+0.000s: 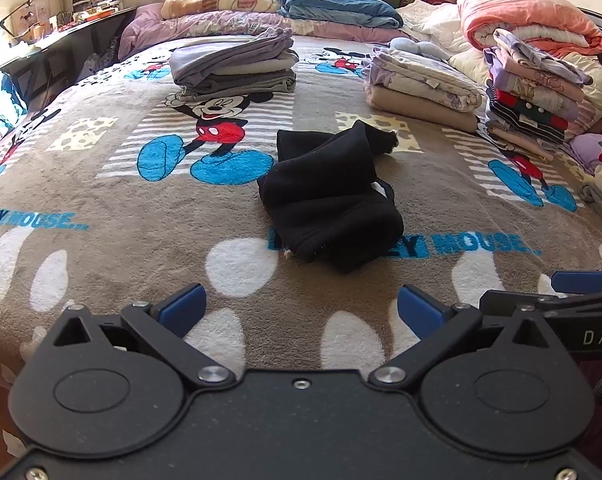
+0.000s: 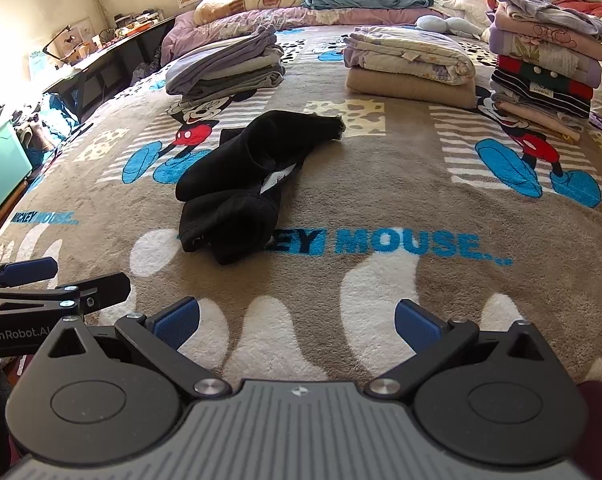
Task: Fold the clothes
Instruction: 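Move both grippers toward the crumpled black garment on the blanket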
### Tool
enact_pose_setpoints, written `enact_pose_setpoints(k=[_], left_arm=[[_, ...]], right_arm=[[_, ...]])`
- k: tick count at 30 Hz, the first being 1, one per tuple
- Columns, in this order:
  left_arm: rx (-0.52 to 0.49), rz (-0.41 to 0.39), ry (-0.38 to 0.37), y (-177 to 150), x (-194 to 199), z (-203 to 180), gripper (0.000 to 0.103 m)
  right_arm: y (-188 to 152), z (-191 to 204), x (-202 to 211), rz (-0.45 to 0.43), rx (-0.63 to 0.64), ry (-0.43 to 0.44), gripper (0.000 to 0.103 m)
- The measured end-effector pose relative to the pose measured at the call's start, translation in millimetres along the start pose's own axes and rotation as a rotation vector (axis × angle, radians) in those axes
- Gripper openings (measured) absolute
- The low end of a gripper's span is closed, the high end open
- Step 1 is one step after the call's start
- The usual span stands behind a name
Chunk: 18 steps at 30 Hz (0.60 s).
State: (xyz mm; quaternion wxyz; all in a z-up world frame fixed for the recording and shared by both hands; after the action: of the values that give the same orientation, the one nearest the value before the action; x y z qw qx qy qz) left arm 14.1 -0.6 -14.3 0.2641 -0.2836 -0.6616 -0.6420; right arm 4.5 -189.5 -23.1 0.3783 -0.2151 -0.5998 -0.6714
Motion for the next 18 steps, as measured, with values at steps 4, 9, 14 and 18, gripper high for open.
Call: enact_pose_setpoints(k=[4,9,14,18], left_arm=[[0.002,-0.002,-0.004,0.2,-0.3,-1.0,0.103],[0.004,-0.004,-0.01,0.4,-0.6,-2.2,0.103],[0.005,-0.006,-0.016,0.6,-1.0,-3.5,0.103],[0.006,-0.003,-0.017,0.6,-0.7,-4.6,0.103]], right_arm=[[0.6,-1.8,-0.2,-0.004,-0.004,0.0,0.103],[-0.1,2.5,1.6,-0.003,-0.006,0.0,0.103],[-1.2,-1.4,-0.8,-0.003,-0.009,0.008,0.103],[-1.8,-1.3,-1.1,-0.005,-0.009,0.009,0.103]])
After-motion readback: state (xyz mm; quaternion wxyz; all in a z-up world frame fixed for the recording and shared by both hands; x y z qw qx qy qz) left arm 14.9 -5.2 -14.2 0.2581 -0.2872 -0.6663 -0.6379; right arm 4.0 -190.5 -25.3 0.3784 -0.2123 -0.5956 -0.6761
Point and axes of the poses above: each gripper's, at about its wrist camera, not at the fingertips, and x roughly against the way its jaws point, z to its left, y to its top, the point moved 2 cm from there along -x, roughly the way its jaws point, and after that the axes turned 1 degree about -y, right-handed, at the moved point
